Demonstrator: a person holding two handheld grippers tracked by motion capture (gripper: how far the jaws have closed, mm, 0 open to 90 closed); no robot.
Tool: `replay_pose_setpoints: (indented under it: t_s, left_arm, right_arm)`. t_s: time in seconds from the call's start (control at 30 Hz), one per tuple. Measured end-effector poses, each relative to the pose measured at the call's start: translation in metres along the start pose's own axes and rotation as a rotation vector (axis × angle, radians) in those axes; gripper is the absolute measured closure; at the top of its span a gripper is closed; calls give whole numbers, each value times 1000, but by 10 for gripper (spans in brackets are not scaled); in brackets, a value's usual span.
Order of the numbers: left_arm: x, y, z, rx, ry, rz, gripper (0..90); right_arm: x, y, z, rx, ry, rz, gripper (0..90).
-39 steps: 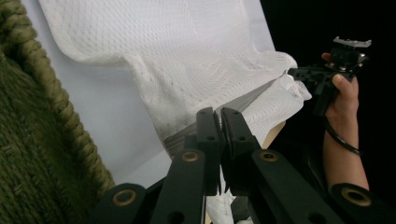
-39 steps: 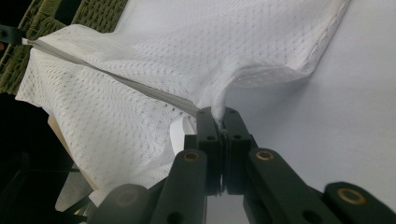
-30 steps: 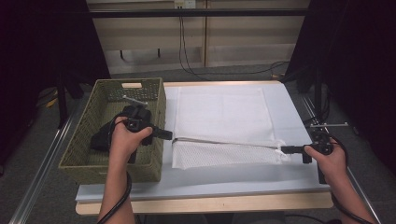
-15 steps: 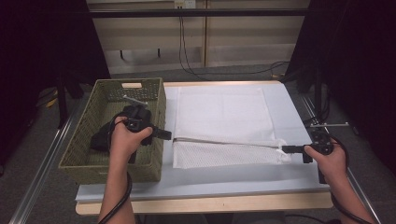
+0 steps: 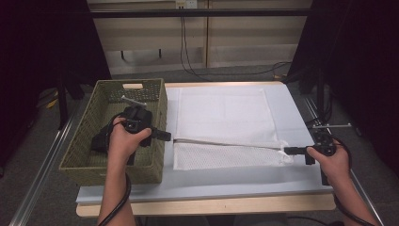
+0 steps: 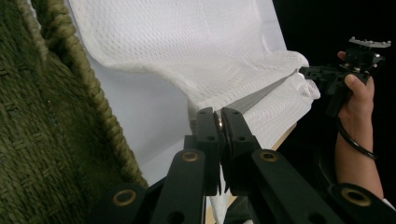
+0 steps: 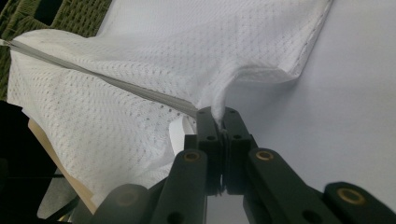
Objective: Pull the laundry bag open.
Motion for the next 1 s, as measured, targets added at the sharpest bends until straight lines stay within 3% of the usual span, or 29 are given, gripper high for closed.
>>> replay_pose_setpoints:
  t_s: [0.07,0.1,0.27,0.5,0.53,0.63,0.87,1.0]
  left_arm:
    - [-1,0,1,2,29,0,868]
    - [-2,1,2,9,28,-14,868]
    - [-1,1,3,9,5,0,868]
    - [0,0,3,0,23,4,868]
    - [0,1,4,8,24,-12,868]
    - [0,2,5,20,27,1,868]
    - [0,0,5,1,20,2,868]
    - [1,-2,2,-21,28,-23,867]
  right_arm:
    - [1,0,0,-2,-8,6,894]
    - [1,0,1,2,-8,9,895]
    - [3,0,1,5,-9,-3,895]
    - [2,0,2,-5,2,-5,894]
    - [2,0,2,-8,10,-9,895]
    - [1,0,3,-3,6,-9,895]
    - [2,0,4,-3,6,0,894]
    - [3,0,5,-14,15,-7,894]
Point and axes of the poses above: each handheld gripper's, and its own axes: z roughly backward along the jaws, y roughly out of its top, x roughly to its right, the point moved 6 cm from there along -z, roughly forward along the jaws, and after that the axes turned 14 degrees about x, right-handed, at the moved point
